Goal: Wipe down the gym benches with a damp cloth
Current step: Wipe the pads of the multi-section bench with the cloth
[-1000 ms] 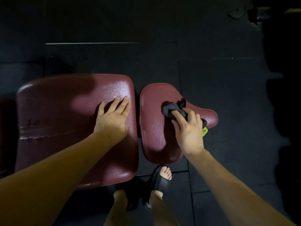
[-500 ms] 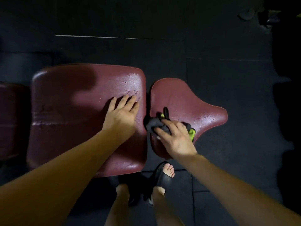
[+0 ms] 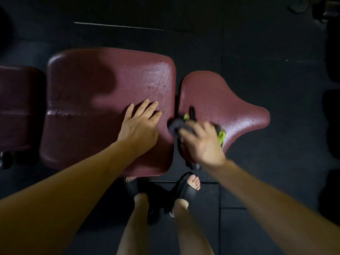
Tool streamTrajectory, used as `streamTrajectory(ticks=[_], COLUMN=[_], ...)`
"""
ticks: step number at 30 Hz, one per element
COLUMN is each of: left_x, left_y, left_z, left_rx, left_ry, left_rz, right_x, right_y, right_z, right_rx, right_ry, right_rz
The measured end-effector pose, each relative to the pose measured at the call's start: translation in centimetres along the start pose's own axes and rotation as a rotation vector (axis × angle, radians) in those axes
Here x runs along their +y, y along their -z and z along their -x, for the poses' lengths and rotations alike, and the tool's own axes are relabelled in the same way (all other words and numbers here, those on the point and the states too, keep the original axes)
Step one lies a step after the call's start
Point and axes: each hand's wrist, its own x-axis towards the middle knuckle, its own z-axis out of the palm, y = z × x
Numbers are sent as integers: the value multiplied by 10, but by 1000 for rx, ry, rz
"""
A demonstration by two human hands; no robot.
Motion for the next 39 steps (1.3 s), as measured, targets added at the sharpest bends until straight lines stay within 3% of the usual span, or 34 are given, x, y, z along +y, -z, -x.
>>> streamTrajectory(ticks=[3, 7, 11, 13, 16, 20, 23, 25, 27, 30, 36, 39], left_x=[4, 8, 11, 13, 14, 31, 44, 52, 60, 67, 77, 80], left_y=[0, 0, 0, -1, -2, -1, -2, -2, -1, 3, 7, 4], left_z=[10, 17, 15, 14, 11, 7, 5, 3, -3, -13, -17, -18], left_rx=[-13, -15, -36, -15, 20, -30, -53, -66, -80, -66, -64, -82], left_ry=[-10, -14, 10, 14, 22, 8, -21, -28, -29, -40, -64, -88], left_rz=[22, -17, -60, -80, -46, -23, -31, -35, -43, -42, -69, -92], right_x=[-15, 9, 40, 43, 19, -15, 17, 57, 98, 104, -10, 10], right_y=[-8, 6, 15, 12, 8, 4, 11, 22, 40, 44, 3, 13], right_z=[68, 20, -85, -95, -36, 71, 59, 22, -17, -31, 67, 68], right_rx=[-139, -93, 118, 153, 134, -10, -30, 75, 192, 256, 115, 76], right_ry=[95, 175, -138, -239, -145, -62, 62, -28, -284, -521, -370, -232], right_rz=[-28, -19, 74, 62, -5, -115, -54, 45, 145, 149, -67, -51])
